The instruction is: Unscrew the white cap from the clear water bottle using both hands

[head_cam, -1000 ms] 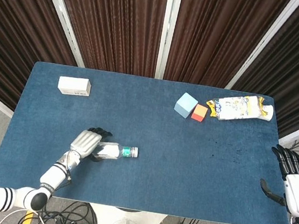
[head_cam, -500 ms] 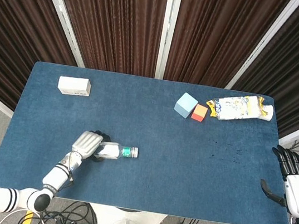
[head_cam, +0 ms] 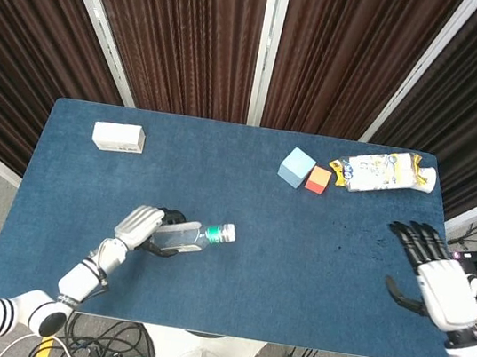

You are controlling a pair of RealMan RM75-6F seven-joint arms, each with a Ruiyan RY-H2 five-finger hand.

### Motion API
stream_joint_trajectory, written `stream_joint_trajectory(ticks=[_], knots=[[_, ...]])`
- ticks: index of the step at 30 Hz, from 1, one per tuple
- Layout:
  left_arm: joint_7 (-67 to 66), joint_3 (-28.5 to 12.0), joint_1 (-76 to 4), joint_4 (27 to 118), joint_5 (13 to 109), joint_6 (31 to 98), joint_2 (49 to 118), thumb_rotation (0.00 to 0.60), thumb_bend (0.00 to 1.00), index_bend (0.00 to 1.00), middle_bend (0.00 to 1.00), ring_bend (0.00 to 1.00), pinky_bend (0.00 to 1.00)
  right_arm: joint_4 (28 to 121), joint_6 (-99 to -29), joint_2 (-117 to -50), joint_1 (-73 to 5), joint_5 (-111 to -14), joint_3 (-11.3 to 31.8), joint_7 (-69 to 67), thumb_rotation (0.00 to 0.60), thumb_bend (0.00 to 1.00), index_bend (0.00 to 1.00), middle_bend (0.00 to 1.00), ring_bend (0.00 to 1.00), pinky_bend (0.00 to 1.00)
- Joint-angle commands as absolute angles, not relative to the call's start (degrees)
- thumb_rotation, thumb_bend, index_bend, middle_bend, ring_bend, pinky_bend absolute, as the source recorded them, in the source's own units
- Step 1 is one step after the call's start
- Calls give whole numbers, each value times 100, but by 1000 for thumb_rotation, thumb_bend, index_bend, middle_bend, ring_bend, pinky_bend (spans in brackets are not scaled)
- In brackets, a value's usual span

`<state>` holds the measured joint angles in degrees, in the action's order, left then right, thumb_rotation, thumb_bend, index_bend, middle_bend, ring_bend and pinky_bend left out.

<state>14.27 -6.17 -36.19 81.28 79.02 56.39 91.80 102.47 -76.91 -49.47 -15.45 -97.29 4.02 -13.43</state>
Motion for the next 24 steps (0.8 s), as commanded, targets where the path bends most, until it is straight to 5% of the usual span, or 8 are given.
stream_joint_trajectory(ticks=[1, 14, 24], knots=[[3235, -396, -3594, 7329, 9367, 6588, 9277, 600, 392, 504, 492, 397, 507, 10761, -6749, -4622, -2182, -9893, 416, -1524, 600, 300, 39, 97, 0, 0], [3762, -366, -3880, 6804, 9742, 7108, 9739, 600, 394, 504, 494, 397, 490, 11353, -4704, -4729, -3800, -9290, 896, -1880, 566, 284, 200, 89, 0, 0], [3698, -393, -3943, 6925, 9542, 7065, 9761, 600, 394, 503, 494, 397, 485, 11365, -4176, -4937, -4290, -8851, 1006, -1692, 540, 281, 211, 75, 0, 0]])
